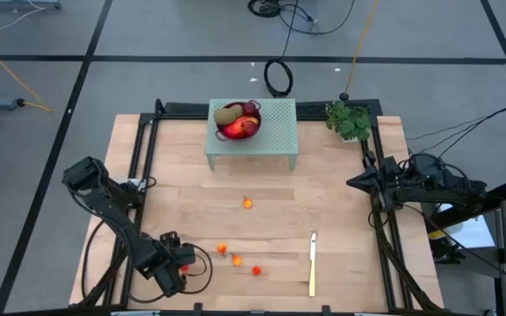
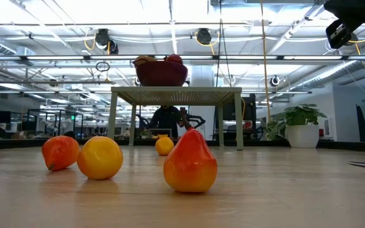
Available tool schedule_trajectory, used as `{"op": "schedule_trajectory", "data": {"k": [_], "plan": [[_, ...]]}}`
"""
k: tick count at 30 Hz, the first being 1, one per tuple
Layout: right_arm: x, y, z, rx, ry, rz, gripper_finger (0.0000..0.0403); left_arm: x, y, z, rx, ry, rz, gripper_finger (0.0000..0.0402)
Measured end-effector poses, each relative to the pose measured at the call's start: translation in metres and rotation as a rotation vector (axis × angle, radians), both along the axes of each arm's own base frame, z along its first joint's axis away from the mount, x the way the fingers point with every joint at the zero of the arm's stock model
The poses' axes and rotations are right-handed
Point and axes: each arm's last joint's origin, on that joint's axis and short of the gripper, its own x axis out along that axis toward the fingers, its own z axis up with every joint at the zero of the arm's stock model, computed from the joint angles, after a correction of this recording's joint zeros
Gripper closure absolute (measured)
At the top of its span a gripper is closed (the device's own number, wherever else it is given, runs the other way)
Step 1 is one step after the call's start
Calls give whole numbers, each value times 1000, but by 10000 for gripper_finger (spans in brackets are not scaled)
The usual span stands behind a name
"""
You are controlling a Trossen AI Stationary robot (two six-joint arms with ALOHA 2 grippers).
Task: Pick & Place Fruit
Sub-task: Put the orange peach in the red strainer bowl on the shelf
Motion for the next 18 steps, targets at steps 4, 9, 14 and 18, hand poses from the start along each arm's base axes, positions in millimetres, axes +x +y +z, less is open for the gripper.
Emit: {"op": "schedule_trajectory", "data": {"k": [4, 9, 14, 18], "plan": [[0, 0, 0, 0, 0, 0, 403, -2, 3, -4, 14, 8, 2, 5], [0, 0, 0, 0, 0, 0, 403, -2, 3, -9, -5, -8, 1, 5], [0, 0, 0, 0, -1, 0, 403, -2, 2, -13, -26, -27, -5, 5], [0, 0, 0, 0, 0, -2, 403, -2, 2, -13, -26, -26, -7, 5]]}}
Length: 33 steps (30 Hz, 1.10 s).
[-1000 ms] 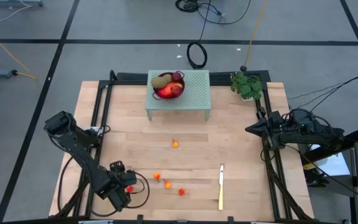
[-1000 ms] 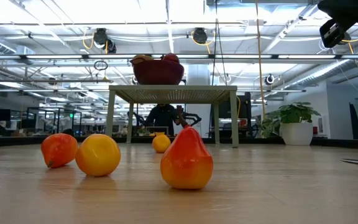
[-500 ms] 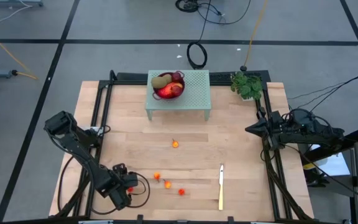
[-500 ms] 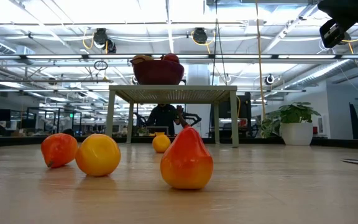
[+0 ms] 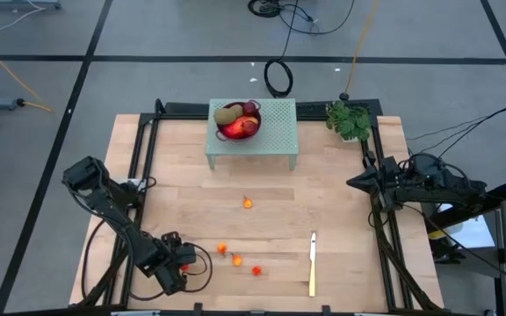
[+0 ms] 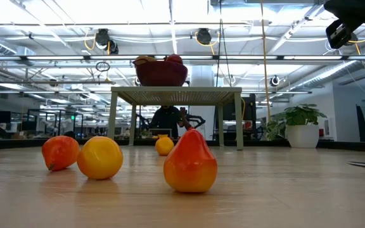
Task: Pick & Place Fruit
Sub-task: Put the orange peach in the red strainer bowl on the shelf
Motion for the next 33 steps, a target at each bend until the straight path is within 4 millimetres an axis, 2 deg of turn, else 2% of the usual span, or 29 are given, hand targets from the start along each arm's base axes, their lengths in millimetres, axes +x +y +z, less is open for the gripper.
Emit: {"op": "schedule_trajectory", "data": {"k": [10, 19, 33], "plan": [[0, 0, 0, 0, 1, -1, 403, 8, -6, -23, 3, 57, -14, 5], [0, 0, 0, 26, 4, -1, 403, 6, -5, -17, -4, 59, -19, 14], [0, 0, 0, 26, 4, -1, 403, 8, -3, -16, -29, 56, 24, 197]]}}
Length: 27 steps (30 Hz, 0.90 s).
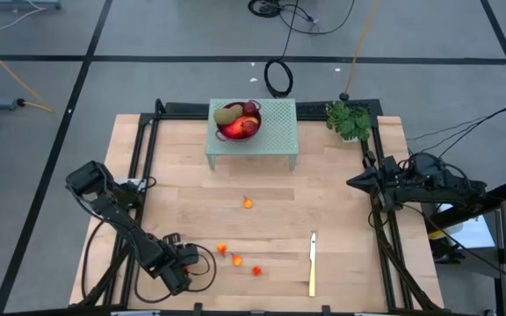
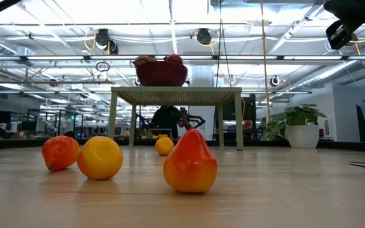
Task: Pick & Place Fruit
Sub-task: Put the orange peach in the red strainer bowl on the shelf
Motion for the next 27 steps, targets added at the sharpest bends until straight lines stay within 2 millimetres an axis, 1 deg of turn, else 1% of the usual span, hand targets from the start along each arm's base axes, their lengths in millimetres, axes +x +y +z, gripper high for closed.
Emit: {"op": "schedule_trajectory", "data": {"k": [4, 9, 13, 18, 20, 24, 27], "plan": [[0, 0, 0, 0, 0, 0, 403, 2, 1, 0, -8, 1, 19, 245], [0, 0, 0, 0, -1, 0, 403, 6, 6, 2, -23, 8, 106, 304], [0, 0, 0, 0, -1, 0, 403, 9, 12, 10, -42, -9, 160, 337], [0, 0, 0, 0, -1, 3, 403, 10, 22, 31, -91, -53, 231, 341], [0, 0, 0, 0, -1, 3, 403, 10, 27, 42, -110, -102, 276, 341], [0, 1, 0, -1, -1, 21, 403, 11, 38, 68, -116, -276, 372, 342], [0, 1, 0, -1, -1, 30, 403, 11, 47, 89, -102, -476, 453, 345]]}}
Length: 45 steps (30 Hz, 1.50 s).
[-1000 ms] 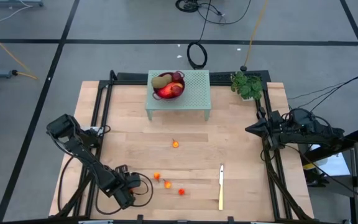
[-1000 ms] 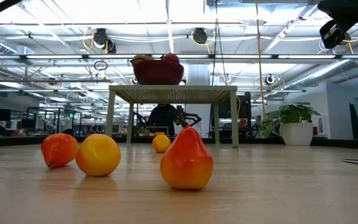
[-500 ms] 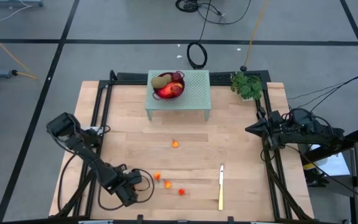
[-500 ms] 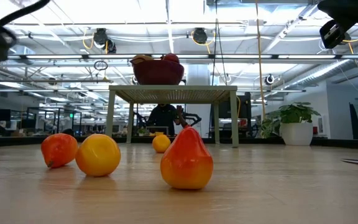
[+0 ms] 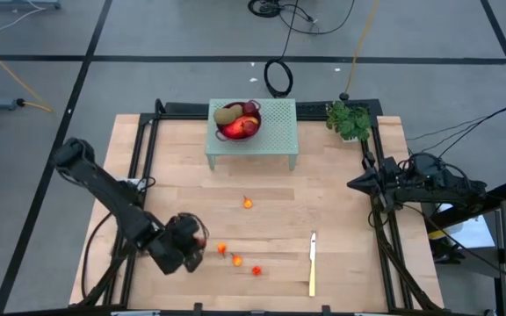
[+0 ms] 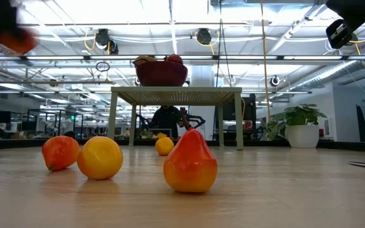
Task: Pick & Place Fruit
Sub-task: Put the orange peach in the red strainer bowl on the shelf
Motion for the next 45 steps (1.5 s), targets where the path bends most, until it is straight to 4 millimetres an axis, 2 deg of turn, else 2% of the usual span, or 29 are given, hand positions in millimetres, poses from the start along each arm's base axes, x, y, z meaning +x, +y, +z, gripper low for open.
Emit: {"op": "schedule_trajectory", "data": {"k": [4, 7, 15, 21, 29, 36, 45], "plan": [[0, 0, 0, -1, 0, 0, 403, 4, 7, 26, 93, -299, 126, 347], [0, 0, 0, -2, -1, 0, 403, 10, 6, 41, 178, -472, 154, 347], [0, 0, 0, -61, -10, -2, 403, 26, 3, 70, 358, -687, 73, 348], [0, 0, 0, -128, -20, -3, 403, 36, 8, 83, 486, -756, -61, 348], [0, 0, 0, -167, -26, -4, 403, 49, 23, 85, 466, -780, -104, 348], [0, 0, 0, -158, -25, -4, 403, 59, 45, 89, 472, -794, 77, 348], [0, 0, 0, -163, -25, -6, 403, 77, 98, 101, 737, -727, 286, 348]]}}
